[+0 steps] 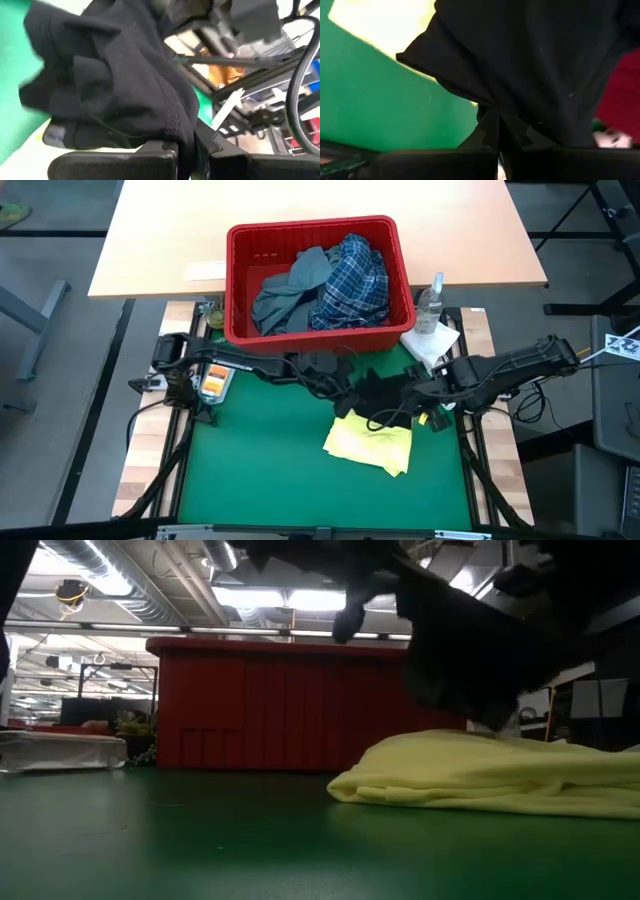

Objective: Fold Laundry from Bin
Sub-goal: Stack the black underwear shorts on top of the yellow shirt

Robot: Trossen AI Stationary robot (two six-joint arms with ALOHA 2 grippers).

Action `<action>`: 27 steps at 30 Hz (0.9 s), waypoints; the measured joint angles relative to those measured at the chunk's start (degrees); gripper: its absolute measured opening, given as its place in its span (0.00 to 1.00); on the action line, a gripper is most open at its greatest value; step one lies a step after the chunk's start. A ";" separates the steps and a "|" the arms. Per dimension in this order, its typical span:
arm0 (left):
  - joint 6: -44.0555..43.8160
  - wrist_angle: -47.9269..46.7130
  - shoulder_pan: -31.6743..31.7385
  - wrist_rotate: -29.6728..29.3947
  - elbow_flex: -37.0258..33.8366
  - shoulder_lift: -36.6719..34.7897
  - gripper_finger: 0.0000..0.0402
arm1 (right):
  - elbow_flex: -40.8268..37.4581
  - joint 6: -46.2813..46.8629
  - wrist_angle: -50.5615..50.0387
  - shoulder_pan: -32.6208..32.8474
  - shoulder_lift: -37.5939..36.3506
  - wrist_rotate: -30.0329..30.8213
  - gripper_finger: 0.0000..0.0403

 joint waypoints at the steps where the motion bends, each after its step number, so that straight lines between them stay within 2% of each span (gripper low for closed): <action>1: 0.00 -0.17 -0.41 -0.03 -0.02 0.64 0.02 | -0.72 0.98 0.01 0.47 -0.01 -0.75 0.00; 7: -0.29 -3.97 -4.36 0.11 -0.07 2.73 0.02 | -5.21 5.50 3.91 5.87 0.02 -6.09 0.00; 13: -0.42 -10.30 -8.34 -2.49 -0.09 2.75 0.04 | -7.99 10.16 13.07 13.10 0.03 -7.03 0.00; 20: -0.14 -10.46 -11.50 -12.13 -0.09 2.73 0.13 | -11.24 14.69 19.60 17.07 0.50 -4.96 0.00; 27: -0.11 -13.75 -12.97 -13.04 -0.09 2.73 0.25 | -12.61 17.48 19.36 17.40 2.67 -4.53 0.01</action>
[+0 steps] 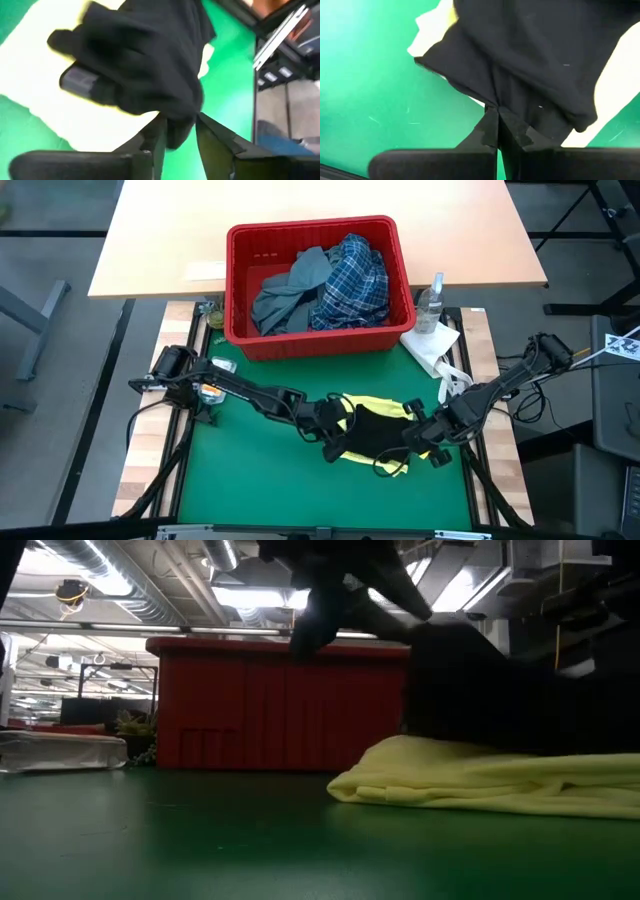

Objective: Fold Laundry from Bin
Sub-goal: Stack the black underwear shorts on top of the yellow shirt

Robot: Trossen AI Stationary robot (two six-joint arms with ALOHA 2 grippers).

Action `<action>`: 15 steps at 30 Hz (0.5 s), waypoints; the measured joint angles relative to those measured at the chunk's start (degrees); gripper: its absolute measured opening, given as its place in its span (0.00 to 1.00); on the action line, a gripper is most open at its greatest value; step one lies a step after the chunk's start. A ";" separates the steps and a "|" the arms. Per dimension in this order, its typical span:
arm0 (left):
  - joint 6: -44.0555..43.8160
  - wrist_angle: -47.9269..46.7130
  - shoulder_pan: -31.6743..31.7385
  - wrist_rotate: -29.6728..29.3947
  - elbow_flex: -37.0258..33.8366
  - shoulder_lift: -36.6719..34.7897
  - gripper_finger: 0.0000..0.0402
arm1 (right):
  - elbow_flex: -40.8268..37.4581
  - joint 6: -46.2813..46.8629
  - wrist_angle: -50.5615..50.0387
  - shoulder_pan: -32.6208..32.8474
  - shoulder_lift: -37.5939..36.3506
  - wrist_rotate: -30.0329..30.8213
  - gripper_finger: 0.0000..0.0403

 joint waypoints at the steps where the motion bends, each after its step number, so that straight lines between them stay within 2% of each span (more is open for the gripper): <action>1: -0.23 -1.12 -0.11 0.01 0.00 0.00 0.27 | 0.00 0.00 0.09 0.00 0.24 0.00 0.01; 9: 1.04 -6.95 0.23 0.03 0.00 0.00 0.41 | 0.00 -0.13 0.14 0.00 0.94 0.02 0.04; 15: 3.87 -4.66 2.96 0.35 0.00 -0.02 0.42 | 0.00 -0.09 0.00 -0.02 0.94 0.09 0.23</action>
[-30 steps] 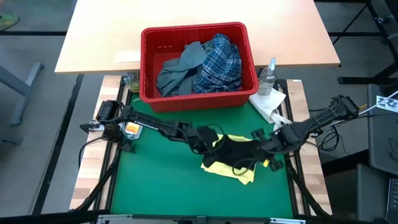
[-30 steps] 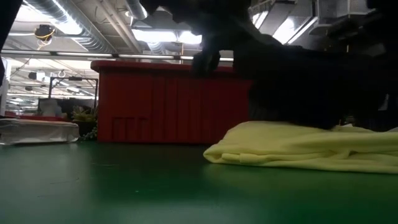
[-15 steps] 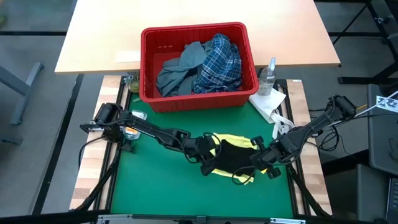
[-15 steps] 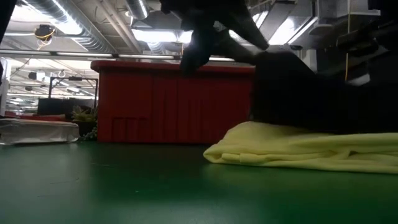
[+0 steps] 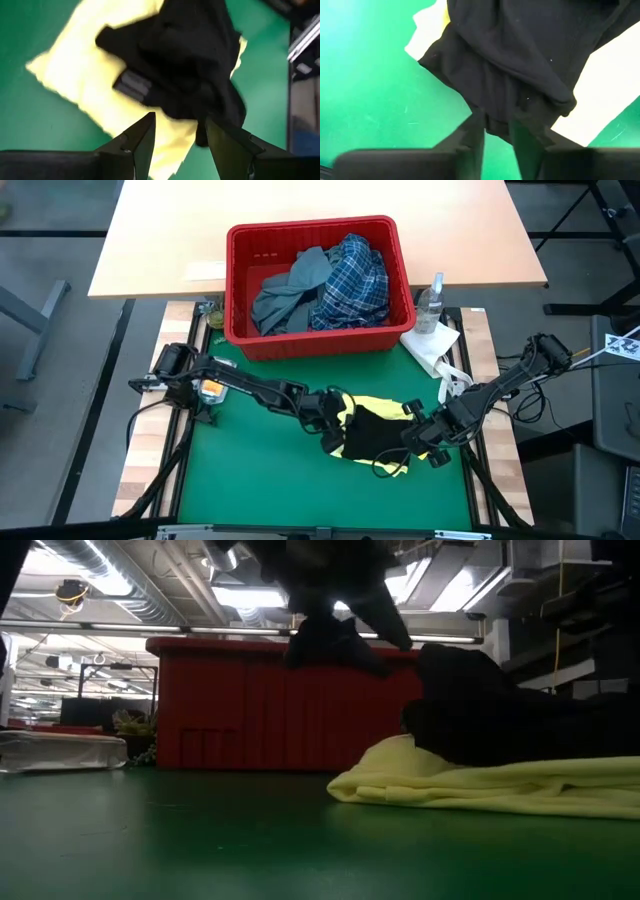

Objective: Fold Laundry from Bin
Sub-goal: Stack the black underwear shorts on top of the yellow shirt

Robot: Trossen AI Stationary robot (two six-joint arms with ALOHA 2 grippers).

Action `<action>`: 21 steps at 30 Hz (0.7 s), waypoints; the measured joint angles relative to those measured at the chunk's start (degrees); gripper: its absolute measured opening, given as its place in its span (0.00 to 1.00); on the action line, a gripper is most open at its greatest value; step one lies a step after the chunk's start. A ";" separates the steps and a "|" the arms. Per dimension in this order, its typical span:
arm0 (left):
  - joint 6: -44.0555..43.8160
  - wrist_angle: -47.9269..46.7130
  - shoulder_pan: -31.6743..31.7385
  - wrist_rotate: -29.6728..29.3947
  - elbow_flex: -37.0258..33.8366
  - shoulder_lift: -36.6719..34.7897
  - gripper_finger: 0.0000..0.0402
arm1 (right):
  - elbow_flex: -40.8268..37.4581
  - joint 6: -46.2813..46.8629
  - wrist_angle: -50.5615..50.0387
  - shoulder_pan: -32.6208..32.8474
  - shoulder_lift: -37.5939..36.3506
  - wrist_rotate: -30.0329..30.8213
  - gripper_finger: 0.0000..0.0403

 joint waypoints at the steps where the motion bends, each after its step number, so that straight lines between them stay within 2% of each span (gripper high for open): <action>1: -1.11 0.62 0.34 0.08 0.00 0.00 0.42 | 0.00 0.00 -0.15 0.00 0.00 -0.02 0.27; 5: -7.99 1.14 1.20 0.19 0.00 -0.02 0.42 | 0.00 0.04 -0.34 -0.02 0.00 -1.17 0.38; 9: -14.46 2.44 1.06 0.17 0.02 0.63 0.42 | 0.00 0.07 -0.31 -0.02 0.00 -1.56 0.44; 17: -16.59 11.75 -0.57 0.44 0.07 4.42 0.42 | 0.07 0.05 0.27 -0.02 -0.04 -1.57 0.47; 21: -17.33 12.31 -0.49 -0.10 0.02 4.74 0.42 | 0.07 0.06 0.37 -0.02 -0.04 -1.57 0.47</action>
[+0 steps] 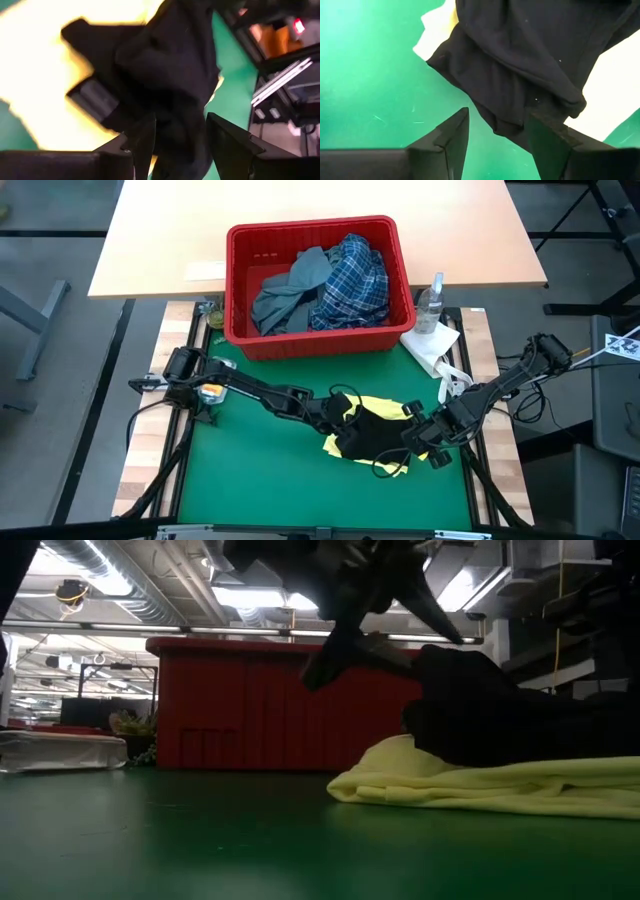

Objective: Fold Laundry from Bin
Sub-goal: Stack the black underwear shorts on top of the yellow shirt

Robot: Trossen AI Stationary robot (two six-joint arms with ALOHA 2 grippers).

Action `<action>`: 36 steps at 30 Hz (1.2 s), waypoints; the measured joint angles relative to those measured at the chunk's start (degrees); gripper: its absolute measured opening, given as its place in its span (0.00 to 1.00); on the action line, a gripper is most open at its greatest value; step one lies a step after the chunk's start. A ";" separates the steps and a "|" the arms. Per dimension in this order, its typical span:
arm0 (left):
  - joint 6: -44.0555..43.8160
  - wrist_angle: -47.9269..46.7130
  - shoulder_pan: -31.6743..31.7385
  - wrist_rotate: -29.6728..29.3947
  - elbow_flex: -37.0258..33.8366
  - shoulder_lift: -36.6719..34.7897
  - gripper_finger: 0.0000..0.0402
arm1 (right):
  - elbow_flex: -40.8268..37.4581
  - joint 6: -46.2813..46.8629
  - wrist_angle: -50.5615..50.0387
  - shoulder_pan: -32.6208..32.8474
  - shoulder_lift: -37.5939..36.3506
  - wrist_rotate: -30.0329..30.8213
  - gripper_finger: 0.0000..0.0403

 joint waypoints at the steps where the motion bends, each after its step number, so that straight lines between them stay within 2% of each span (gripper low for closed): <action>1: -0.02 0.29 0.04 -0.38 0.07 0.01 0.42 | 0.00 0.00 0.15 0.00 0.00 0.04 0.47; 8: 0.23 4.99 0.85 -2.03 -0.02 4.06 0.42 | 0.00 -0.02 2.83 0.00 0.00 1.56 0.47; 11: 4.30 6.07 1.66 -1.89 -0.02 5.44 0.39 | 0.00 -0.01 3.85 0.00 0.00 1.87 0.47; 14: 9.16 6.30 2.22 -4.55 -0.02 5.91 0.28 | 0.00 -0.03 4.58 0.01 0.00 3.77 0.47; 18: 16.77 6.55 2.93 -8.39 -0.04 5.32 0.06 | 0.00 0.01 4.95 0.00 0.00 7.77 0.47; 19: 18.48 6.82 3.13 -8.74 -0.03 5.12 0.03 | 0.00 -0.02 4.99 0.00 0.00 8.51 0.47; 26: 32.61 7.74 4.57 -12.78 -0.02 4.32 0.01 | 0.00 -0.03 5.29 0.00 0.00 15.03 0.47; 30: 36.29 7.33 5.96 -13.93 -0.02 4.83 0.01 | 0.00 -0.05 5.27 0.00 0.00 19.04 0.47; 36: 37.48 4.58 7.43 -14.67 -0.02 4.86 0.01 | -0.74 -0.02 6.19 0.00 0.00 19.92 0.47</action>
